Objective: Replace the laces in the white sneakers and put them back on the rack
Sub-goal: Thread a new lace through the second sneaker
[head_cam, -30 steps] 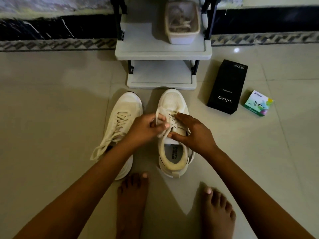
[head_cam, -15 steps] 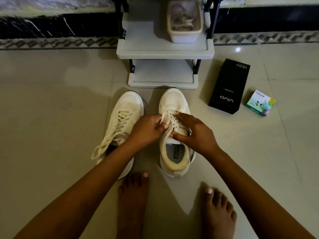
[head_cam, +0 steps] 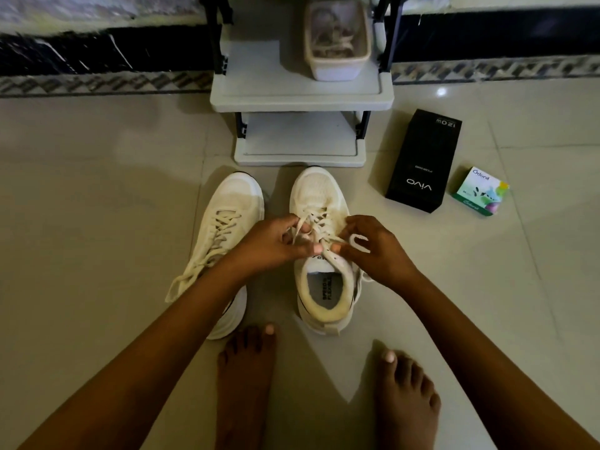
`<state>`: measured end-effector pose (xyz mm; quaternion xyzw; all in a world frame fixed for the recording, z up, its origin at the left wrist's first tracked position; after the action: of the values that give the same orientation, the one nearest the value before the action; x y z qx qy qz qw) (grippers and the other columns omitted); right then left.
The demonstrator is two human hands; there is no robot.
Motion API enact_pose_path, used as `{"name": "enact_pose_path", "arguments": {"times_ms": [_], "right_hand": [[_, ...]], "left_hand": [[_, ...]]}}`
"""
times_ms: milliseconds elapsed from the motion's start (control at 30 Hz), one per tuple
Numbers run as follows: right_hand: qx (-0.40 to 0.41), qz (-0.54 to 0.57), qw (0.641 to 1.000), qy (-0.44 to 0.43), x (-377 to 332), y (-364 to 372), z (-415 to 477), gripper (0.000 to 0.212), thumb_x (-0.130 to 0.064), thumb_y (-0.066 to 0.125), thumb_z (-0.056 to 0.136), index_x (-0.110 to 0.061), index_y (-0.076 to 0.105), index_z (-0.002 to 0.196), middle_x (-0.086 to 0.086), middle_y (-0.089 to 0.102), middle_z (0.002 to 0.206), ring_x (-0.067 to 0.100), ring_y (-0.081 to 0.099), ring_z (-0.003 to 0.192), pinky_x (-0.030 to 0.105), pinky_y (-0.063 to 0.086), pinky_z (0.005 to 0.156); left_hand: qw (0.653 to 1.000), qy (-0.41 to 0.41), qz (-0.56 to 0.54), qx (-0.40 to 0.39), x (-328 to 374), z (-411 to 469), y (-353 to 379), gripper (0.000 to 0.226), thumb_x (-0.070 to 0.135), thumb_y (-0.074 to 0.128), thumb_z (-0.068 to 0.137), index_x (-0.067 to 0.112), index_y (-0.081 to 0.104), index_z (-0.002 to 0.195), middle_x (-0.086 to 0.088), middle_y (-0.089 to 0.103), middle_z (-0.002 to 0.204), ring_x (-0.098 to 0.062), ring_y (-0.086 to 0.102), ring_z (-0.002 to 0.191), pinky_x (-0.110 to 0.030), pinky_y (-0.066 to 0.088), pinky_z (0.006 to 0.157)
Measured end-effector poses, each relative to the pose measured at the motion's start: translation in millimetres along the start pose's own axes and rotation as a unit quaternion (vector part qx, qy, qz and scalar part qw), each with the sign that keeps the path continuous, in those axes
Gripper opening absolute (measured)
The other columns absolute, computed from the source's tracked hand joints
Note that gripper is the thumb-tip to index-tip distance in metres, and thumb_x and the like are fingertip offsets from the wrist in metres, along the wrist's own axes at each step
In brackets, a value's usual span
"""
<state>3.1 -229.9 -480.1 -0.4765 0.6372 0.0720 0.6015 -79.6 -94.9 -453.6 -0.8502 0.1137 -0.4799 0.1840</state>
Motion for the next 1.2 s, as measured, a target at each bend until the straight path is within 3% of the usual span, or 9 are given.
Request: {"name": "enact_pose_path", "arguments": {"times_ms": [133,233,300,467,567,667,767,933,1200], "right_hand": [[-0.015,0.083,0.994,0.073,9.7,-3.8,2.5,0.004,-0.007,0.056,0.091,-0.007,0.060,0.091,0.005,0.055,0.130,0.019,0.057,0.112,0.025,0.047,0.091],[0.040,0.477,0.862,0.164,19.5,-22.5,-5.9,0.018,-0.011,0.042,0.098,-0.006,0.057,0.090,0.010,0.068,0.108,0.021,0.070,0.089,0.027,0.058,0.075],[0.104,0.531,0.813,0.216,37.2,-33.2,-11.0,0.019,-0.016,0.041,0.099,-0.008,0.055,0.091,0.013,0.068,0.105,0.023,0.069,0.087,0.032,0.058,0.076],[0.166,0.056,0.956,0.235,54.6,-37.9,-11.9,0.025,-0.022,0.057,0.093,-0.011,0.051,0.115,0.010,0.056,0.123,0.020,0.053,0.104,0.030,0.043,0.086],[0.186,-0.028,0.978,0.091,18.8,-42.9,-9.2,0.031,-0.025,0.065,0.087,-0.015,0.052,0.113,0.003,0.057,0.112,0.017,0.055,0.102,0.022,0.044,0.078],[0.020,-0.081,0.996,0.043,-11.6,-15.7,-5.4,0.032,-0.039,0.070,0.080,-0.021,0.053,0.100,-0.010,0.055,0.086,0.008,0.056,0.078,0.019,0.046,0.064],[-0.041,-0.195,0.980,0.025,-20.9,2.3,-7.5,0.040,-0.045,0.073,0.075,-0.018,0.060,0.103,-0.007,0.058,0.088,0.011,0.057,0.078,0.021,0.047,0.068],[0.059,-0.118,0.991,0.017,-20.8,-8.4,-10.2,0.019,-0.030,0.071,0.081,-0.012,0.071,0.088,0.001,0.065,0.078,0.013,0.058,0.070,0.017,0.042,0.062],[0.059,-0.104,0.993,0.021,-19.1,-7.7,-2.8,0.015,-0.029,0.071,0.081,-0.016,0.070,0.089,-0.003,0.062,0.072,0.012,0.059,0.068,0.023,0.046,0.064]], "left_hand": [[0.998,0.017,0.049,0.026,2.1,3.4,0.6,0.038,0.034,0.074,0.077,0.018,0.061,0.108,0.007,0.064,0.103,-0.010,0.060,0.094,-0.018,0.046,0.075],[0.998,0.009,0.061,0.027,1.7,3.0,-0.5,0.041,0.036,0.073,0.078,0.021,0.060,0.113,0.010,0.059,0.103,-0.007,0.054,0.093,-0.014,0.040,0.071],[0.998,0.014,0.049,0.022,3.2,1.4,0.5,0.040,0.035,0.072,0.079,0.022,0.058,0.114,0.013,0.057,0.101,-0.004,0.052,0.092,-0.007,0.037,0.069],[0.999,0.001,0.028,0.027,2.0,-1.6,-8.8,0.011,0.028,0.055,0.093,0.021,0.056,0.101,0.007,0.060,0.089,-0.006,0.054,0.080,-0.012,0.042,0.069],[0.997,0.024,-0.011,0.072,6.3,-4.9,-31.0,0.020,0.017,0.035,0.099,0.017,0.053,0.089,0.002,0.056,0.081,-0.008,0.053,0.076,-0.023,0.040,0.069],[0.984,0.103,0.084,0.122,22.4,-9.4,-51.0,0.025,0.010,0.034,0.099,0.015,0.056,0.087,0.007,0.054,0.075,0.003,0.049,0.067,-0.016,0.039,0.064],[0.973,0.114,0.171,0.103,26.4,-6.9,-48.3,0.024,0.013,0.037,0.099,0.015,0.060,0.107,0.001,0.059,0.090,-0.013,0.055,0.084,-0.029,0.041,0.074],[0.959,0.103,0.226,0.134,30.0,-7.0,-42.1,0.035,0.017,0.041,0.099,0.021,0.048,0.133,-0.002,0.060,0.091,-0.013,0.053,0.076,-0.022,0.035,0.063],[0.982,0.110,0.103,0.113,42.3,-3.4,-11.8,0.041,0.025,0.034,0.088,0.005,0.069,0.097,-0.008,0.069,0.103,-0.017,0.060,0.096,-0.022,0.042,0.084]]}}
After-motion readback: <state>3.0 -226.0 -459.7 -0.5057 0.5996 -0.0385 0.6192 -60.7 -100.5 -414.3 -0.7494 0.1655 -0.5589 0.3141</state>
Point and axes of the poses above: each hand's wrist, its own z-axis towards the middle knuckle, its own y-axis out of the palm, x = y × z, the point moved 8 cm from there along z, towards the middle knuckle
